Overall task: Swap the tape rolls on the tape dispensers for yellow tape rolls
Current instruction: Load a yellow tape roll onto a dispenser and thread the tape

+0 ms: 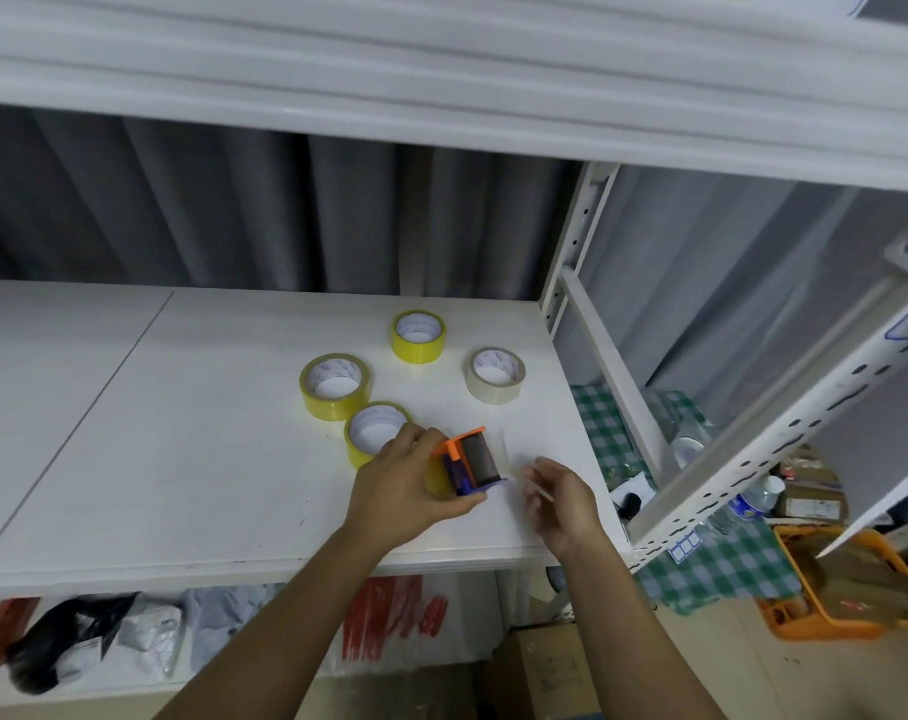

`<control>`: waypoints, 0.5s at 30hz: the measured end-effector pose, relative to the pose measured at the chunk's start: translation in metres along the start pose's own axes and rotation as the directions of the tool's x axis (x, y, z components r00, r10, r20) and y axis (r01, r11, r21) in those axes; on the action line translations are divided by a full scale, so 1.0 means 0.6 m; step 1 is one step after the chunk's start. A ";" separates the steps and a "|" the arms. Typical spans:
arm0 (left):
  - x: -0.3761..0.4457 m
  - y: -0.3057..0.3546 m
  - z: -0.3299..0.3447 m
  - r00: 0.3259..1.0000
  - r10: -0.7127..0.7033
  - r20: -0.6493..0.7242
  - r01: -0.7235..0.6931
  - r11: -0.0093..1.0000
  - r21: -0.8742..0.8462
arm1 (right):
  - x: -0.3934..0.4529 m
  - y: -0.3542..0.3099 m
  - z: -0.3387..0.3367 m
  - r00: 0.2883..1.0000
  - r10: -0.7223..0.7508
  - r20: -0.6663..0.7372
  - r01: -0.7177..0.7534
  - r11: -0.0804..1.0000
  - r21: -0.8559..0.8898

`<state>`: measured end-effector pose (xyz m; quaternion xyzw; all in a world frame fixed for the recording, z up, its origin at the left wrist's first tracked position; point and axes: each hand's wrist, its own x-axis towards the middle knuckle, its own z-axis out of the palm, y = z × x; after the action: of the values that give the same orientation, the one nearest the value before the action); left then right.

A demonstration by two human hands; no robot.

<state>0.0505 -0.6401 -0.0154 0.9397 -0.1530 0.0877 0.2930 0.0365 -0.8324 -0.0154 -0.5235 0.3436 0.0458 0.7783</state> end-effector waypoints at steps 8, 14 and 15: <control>-0.003 -0.004 -0.004 1.000 -0.001 0.002 0.001 1.000 -0.026 | -0.039 -0.021 0.016 0.814 -0.571 0.106 0.570 0.752 -0.331; -0.006 0.000 -0.003 1.000 -0.005 -0.015 0.005 1.000 -0.013 | -0.046 -0.030 0.036 0.873 -0.392 0.291 0.480 0.799 -0.362; -0.006 0.000 -0.003 1.000 -0.005 -0.020 0.005 1.000 -0.016 | -0.046 -0.031 0.036 0.871 -0.410 0.270 0.485 0.804 -0.344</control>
<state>0.0471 -0.6383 -0.0150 0.9368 -0.1484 0.0952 0.3021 0.0343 -0.8143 0.0199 -0.7316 0.1201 -0.0225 0.6707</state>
